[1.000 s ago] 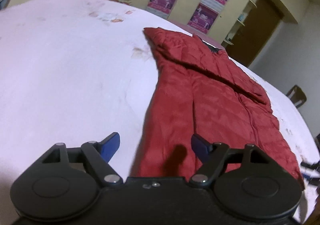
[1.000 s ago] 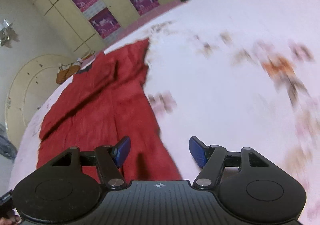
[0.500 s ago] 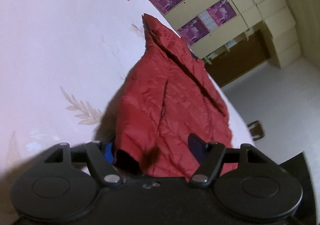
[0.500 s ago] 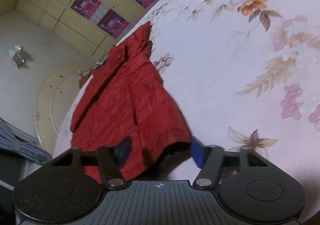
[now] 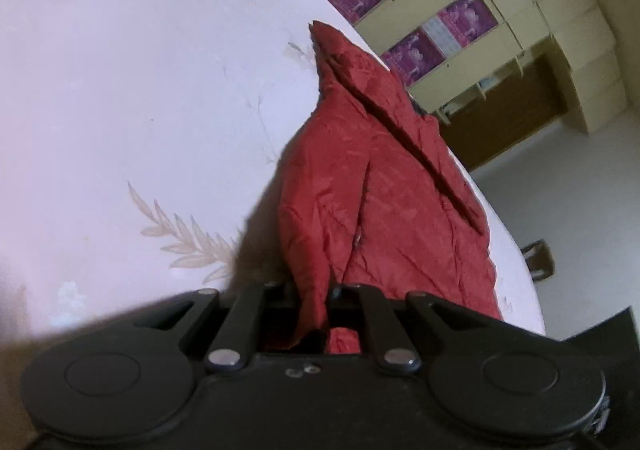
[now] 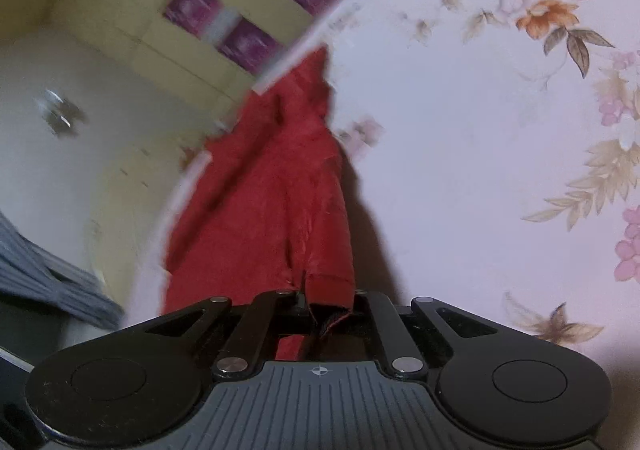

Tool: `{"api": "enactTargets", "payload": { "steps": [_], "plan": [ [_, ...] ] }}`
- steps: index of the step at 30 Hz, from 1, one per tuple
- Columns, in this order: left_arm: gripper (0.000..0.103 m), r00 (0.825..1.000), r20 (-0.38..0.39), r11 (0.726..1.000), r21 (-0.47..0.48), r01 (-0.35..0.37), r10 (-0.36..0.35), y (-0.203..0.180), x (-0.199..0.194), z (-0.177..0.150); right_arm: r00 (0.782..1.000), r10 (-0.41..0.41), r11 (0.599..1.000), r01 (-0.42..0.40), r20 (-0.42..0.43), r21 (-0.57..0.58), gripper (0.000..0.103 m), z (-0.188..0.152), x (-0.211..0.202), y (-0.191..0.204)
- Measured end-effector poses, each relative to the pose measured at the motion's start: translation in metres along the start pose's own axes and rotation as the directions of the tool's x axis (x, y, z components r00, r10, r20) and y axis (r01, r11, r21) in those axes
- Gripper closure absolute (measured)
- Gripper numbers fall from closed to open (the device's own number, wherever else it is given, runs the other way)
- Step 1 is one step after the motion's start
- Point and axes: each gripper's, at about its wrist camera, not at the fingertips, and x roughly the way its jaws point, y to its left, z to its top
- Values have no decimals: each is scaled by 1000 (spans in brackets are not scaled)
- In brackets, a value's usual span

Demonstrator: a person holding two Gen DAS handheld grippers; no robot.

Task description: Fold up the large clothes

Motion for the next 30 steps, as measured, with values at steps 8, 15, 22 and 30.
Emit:
{"api": "enactTargets", "payload": {
  "steps": [8,15,22,30],
  "plan": [
    [97,992,111,998,28,54,-57,-25,-20,8,996,88,993,-87,18,-86,98,12,-17,20],
    [97,963,221,984,119,130,-154,-83,-41,48,973,201,957,-171,110,-235,100,45,-44,73],
    [97,931,289,968,182,175,-223,-139,-15,121,942,273,937,-213,196,-279,100,118,-35,130],
    [97,924,290,957,221,189,-250,-189,58,201,929,281,940,-217,239,-263,100,218,30,181]
  ]
}}
